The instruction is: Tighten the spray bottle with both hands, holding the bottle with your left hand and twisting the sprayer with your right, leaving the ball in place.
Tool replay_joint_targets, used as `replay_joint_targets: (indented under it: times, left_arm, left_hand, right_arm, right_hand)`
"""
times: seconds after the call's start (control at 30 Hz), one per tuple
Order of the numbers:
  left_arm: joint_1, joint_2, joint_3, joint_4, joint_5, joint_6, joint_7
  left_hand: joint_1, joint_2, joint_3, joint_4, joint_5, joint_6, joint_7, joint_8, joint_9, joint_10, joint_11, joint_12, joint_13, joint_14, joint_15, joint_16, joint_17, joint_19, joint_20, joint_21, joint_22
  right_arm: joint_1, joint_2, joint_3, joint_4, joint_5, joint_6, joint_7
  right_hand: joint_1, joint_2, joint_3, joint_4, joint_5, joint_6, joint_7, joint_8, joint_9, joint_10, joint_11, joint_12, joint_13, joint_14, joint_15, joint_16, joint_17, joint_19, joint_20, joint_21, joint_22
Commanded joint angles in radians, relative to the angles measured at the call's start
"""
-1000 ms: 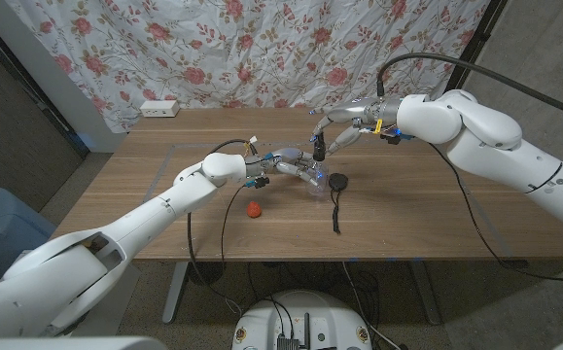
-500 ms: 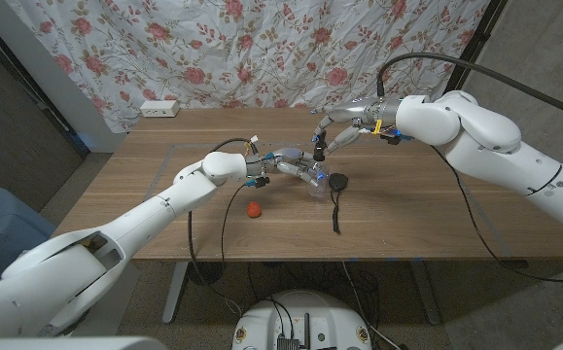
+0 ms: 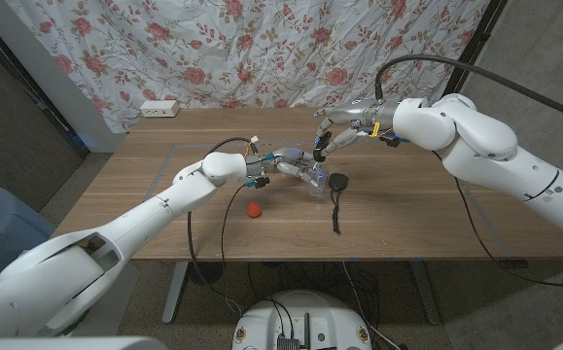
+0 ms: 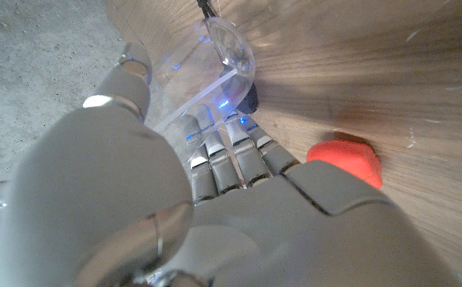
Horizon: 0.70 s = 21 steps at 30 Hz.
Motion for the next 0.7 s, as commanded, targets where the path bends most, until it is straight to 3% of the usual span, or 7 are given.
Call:
replay_joint_targets:
  times: [0.03, 0.27, 0.57, 0.6, 0.7]
  left_arm:
    - [0.005, 0.000, -0.004, -0.001, 0.006, -0.010, 0.011]
    - [0.006, -0.004, -0.003, 0.001, 0.008, -0.011, 0.015]
    - [0.007, -0.001, -0.004, -0.003, 0.009, -0.010, 0.017]
    - [0.006, -0.002, -0.004, -0.002, 0.009, -0.011, 0.017]
    - [0.005, -0.003, -0.003, 0.000, 0.009, -0.013, 0.015]
  left_hand:
    - [-0.057, 0.158, 0.018, 0.017, 0.006, 0.036, -0.010, 0.336, 0.003, 0.083, -0.067, 0.024, 0.024, 0.011, -0.115, 0.001, 0.000, 0.007, -0.033, 0.002, 0.002]
    - [-0.058, 0.158, 0.018, 0.018, 0.006, 0.037, -0.011, 0.336, 0.003, 0.088, -0.067, 0.026, 0.024, 0.012, -0.116, 0.000, -0.001, 0.007, -0.033, 0.001, 0.002]
    - [-0.059, 0.158, 0.018, 0.019, 0.006, 0.036, -0.014, 0.336, 0.003, 0.087, -0.069, 0.025, 0.025, 0.012, -0.116, -0.001, -0.001, 0.008, -0.033, 0.001, 0.002]
    - [-0.060, 0.158, 0.017, 0.020, 0.006, 0.035, -0.015, 0.336, 0.003, 0.082, -0.069, 0.023, 0.025, 0.012, -0.115, -0.001, -0.001, 0.008, -0.034, 0.001, 0.002]
    - [-0.060, 0.158, 0.018, 0.020, 0.006, 0.037, -0.013, 0.337, 0.003, 0.086, -0.069, 0.025, 0.025, 0.013, -0.116, -0.002, -0.002, 0.008, -0.034, 0.000, 0.002]
  right_arm:
    - [-0.015, 0.012, -0.012, -0.026, -0.103, -0.031, 0.010]
    - [-0.031, 0.020, -0.001, -0.027, -0.138, -0.024, -0.008]
    - [-0.064, 0.048, -0.005, -0.036, -0.228, -0.050, -0.042]
    - [-0.069, 0.054, -0.009, -0.039, -0.250, -0.060, -0.046]
    - [-0.084, 0.071, -0.015, -0.044, -0.300, -0.080, -0.057]
  right_hand:
    - [-0.015, 0.001, -0.009, 0.003, -0.002, 0.024, 0.006, 0.009, 0.005, 0.016, -0.003, 0.006, 0.002, 0.013, 0.001, 0.005, 0.006, 0.013, -0.003, 0.009, 0.001]
    - [-0.042, 0.003, -0.019, 0.007, 0.000, 0.065, 0.019, 0.022, 0.006, 0.042, -0.004, 0.008, 0.002, 0.029, -0.007, 0.011, 0.007, 0.026, -0.006, 0.010, 0.001]
    - [-0.066, 0.007, -0.027, 0.002, 0.006, 0.131, 0.008, 0.045, 0.008, 0.046, -0.004, -0.002, 0.002, 0.063, -0.029, 0.023, 0.008, 0.054, -0.014, 0.013, 0.001]
    - [-0.080, 0.008, -0.033, -0.002, 0.012, 0.158, 0.004, 0.055, 0.011, 0.108, -0.016, 0.014, 0.004, 0.075, -0.033, 0.027, 0.007, 0.063, -0.015, 0.011, 0.001]
    - [-0.086, 0.016, -0.034, -0.008, 0.016, 0.193, 0.002, 0.069, 0.013, 0.150, -0.022, 0.019, 0.003, 0.103, -0.054, 0.038, 0.008, 0.088, -0.027, 0.014, 0.001]
